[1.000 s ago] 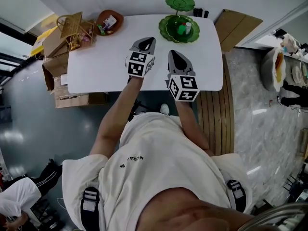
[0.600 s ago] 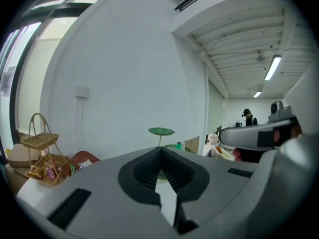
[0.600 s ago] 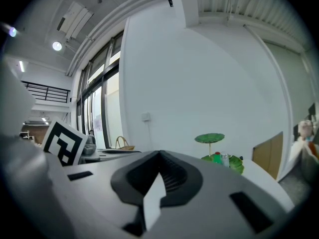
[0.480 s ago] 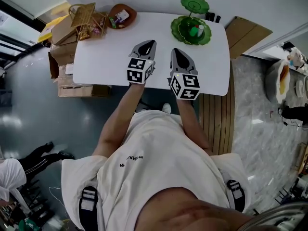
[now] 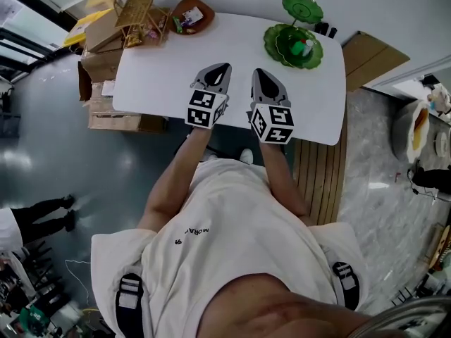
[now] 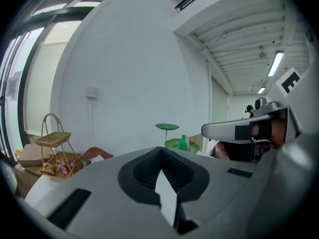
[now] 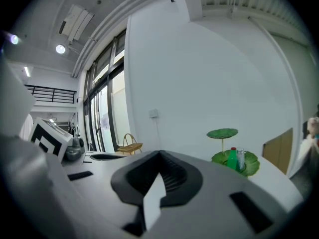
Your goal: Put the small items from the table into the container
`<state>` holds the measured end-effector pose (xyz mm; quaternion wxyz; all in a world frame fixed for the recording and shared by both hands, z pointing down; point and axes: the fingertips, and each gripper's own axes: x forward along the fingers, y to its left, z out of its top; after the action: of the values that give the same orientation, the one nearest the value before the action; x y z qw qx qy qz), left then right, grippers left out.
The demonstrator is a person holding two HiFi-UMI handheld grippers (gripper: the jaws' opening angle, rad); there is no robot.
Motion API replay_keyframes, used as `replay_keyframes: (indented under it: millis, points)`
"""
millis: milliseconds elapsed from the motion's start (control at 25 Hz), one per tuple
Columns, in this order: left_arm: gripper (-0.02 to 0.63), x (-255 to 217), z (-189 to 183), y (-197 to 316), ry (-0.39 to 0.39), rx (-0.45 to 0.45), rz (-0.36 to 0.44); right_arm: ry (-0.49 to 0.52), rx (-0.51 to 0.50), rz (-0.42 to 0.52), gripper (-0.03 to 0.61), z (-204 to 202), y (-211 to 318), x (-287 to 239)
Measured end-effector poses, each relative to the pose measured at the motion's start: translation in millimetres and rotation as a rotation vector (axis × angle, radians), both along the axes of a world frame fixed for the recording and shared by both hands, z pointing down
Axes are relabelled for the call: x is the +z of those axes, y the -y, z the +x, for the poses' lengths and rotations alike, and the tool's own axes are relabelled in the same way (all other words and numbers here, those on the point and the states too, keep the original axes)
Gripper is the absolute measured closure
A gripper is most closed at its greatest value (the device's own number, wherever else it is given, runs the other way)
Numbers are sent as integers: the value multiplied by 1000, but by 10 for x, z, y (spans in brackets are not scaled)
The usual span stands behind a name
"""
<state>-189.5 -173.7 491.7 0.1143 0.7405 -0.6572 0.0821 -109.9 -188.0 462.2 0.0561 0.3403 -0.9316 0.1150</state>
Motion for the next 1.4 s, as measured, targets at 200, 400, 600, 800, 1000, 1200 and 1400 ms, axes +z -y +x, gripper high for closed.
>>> replay_keyframes:
  millis: [200,400,600,800,1000,1200,1400]
  points:
    - [611,139,-47,-97,23,-5,-31,-6,-24,-14,574,-89,-37,63]
    - [609,593,-163,-191,210,62,-175,-9,-37,-31,574,-133,-53,142]
    - [609,1124,-187,-395,367,190,-381,-12,-41,-50,574,-115,-54,207]
    - [609,1673,-148,-553,475,348,-541,-17,-43,-62,574,-91,-58,270]
    - [609,2129,-110,-705,538,466,-649,-22,-43,-67,574,-55,-78,290]
    - [600,2365,-43,-738,582,543,-686,-33,-43,-75,574,-8,-83,348]
    - [536,2568,-13,-766,639,634,-749,-37,-44,-74,574,2,-90,348]
